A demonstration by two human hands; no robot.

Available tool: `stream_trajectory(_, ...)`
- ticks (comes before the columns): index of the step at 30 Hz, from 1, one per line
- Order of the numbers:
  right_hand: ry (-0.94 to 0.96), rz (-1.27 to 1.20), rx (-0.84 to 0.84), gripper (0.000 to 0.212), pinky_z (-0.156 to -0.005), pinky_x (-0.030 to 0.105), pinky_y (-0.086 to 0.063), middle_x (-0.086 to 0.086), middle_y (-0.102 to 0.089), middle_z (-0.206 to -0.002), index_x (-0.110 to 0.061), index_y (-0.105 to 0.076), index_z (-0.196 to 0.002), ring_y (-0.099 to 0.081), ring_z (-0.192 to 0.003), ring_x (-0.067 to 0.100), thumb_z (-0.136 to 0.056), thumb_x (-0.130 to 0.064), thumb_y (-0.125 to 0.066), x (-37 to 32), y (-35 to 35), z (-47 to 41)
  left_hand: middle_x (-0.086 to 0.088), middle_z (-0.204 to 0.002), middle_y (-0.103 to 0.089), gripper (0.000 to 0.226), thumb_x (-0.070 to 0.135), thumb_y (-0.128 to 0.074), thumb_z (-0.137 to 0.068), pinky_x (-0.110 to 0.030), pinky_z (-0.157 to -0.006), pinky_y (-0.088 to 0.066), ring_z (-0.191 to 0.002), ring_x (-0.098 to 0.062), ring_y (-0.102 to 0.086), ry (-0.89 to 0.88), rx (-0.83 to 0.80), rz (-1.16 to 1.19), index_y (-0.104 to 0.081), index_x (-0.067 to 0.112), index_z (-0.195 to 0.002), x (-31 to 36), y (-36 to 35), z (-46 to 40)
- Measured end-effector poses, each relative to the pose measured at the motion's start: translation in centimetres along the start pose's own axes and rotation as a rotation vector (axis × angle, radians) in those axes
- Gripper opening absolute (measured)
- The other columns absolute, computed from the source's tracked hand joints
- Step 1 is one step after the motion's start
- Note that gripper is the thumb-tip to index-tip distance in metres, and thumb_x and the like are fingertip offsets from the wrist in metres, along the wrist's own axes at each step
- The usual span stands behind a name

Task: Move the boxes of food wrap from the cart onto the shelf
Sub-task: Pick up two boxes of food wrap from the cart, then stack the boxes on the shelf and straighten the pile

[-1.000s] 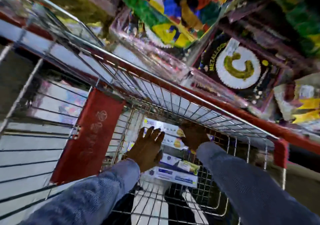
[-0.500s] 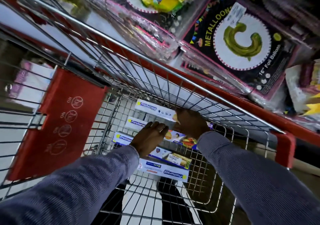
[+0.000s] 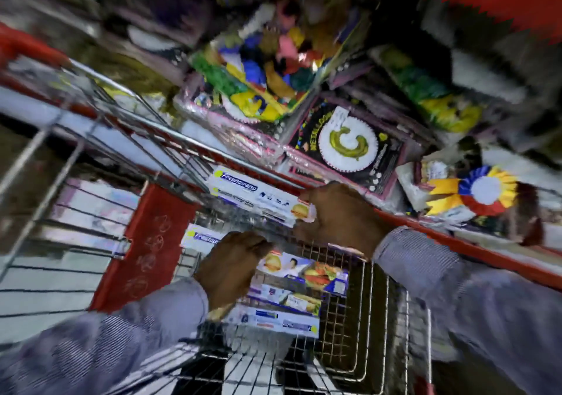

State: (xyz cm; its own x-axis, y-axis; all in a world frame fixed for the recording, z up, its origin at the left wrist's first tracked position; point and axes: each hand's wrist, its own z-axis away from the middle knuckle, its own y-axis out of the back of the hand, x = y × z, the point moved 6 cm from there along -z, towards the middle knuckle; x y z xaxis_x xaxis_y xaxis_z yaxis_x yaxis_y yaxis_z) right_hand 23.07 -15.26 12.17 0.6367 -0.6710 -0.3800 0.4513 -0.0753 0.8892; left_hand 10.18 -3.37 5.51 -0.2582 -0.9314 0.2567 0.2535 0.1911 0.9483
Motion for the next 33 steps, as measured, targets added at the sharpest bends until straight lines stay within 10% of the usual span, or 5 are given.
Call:
stream_trajectory(8, 0.118, 0.052, 0.216, 0.060, -0.057, 0.040, -0.054, 0.009, -0.073, -0.073, -0.019, -0.072, -0.096, -0.066, -0.062, 0.022, -0.070, -0.068, -0.049, -8.2, 19.8, 2.8, 0.003, -0.126, -0.064, 0.067, 0.033, -0.063, -0.065, -0.037, -0.093, -0.053, -0.114, -0.022, -0.060, 0.005, 0.254, -0.072, -0.055, 0.028, -0.131, 2.8, 23.1, 2.5)
stream_trajectory(15, 0.088, 0.166, 0.390, 0.061, -0.076, 0.044, -0.056, 0.006, -0.067, -0.101, -0.021, -0.068, -0.100, -0.065, -0.090, 0.029, -0.066, -0.067, -0.047, -10.6, 32.5, 5.8, 0.008, -0.129, -0.062, 0.074, 0.031, -0.058, -0.059, -0.027, -0.099, -0.045, -0.121, -0.013, -0.053, -0.065, 0.432, -0.008, -0.053, 0.037, -0.133, 5.1, 36.9, 0.9)
stream_trajectory(27, -0.056, 0.273, 0.471, 0.032, -0.073, 0.047, -0.053, 0.010, -0.057, -0.088, -0.013, -0.059, -0.082, -0.058, -0.079, 0.031, -0.079, -0.044, -0.055, -6.1, 43.0, 3.0, 0.006, -0.140, -0.053, 0.060, 0.024, -0.072, -0.078, -0.019, -0.105, -0.033, -0.131, -0.015, -0.045, -0.052, 0.434, 0.029, -0.052, 0.034, -0.134, 5.3, 44.3, -5.9)
stream_trajectory(33, -0.133, 0.273, 0.415, 0.040, -0.091, 0.038, -0.048, 0.018, -0.059, -0.117, -0.006, -0.062, -0.121, -0.057, -0.109, 0.034, -0.092, -0.033, -0.060, -2.8, 45.3, -1.4, 0.003, -0.137, -0.056, 0.059, 0.014, -0.070, -0.077, -0.026, -0.108, -0.038, -0.129, -0.017, -0.046, -0.039, 0.443, 0.049, -0.056, 0.033, -0.132, 4.7, 46.3, -8.8)
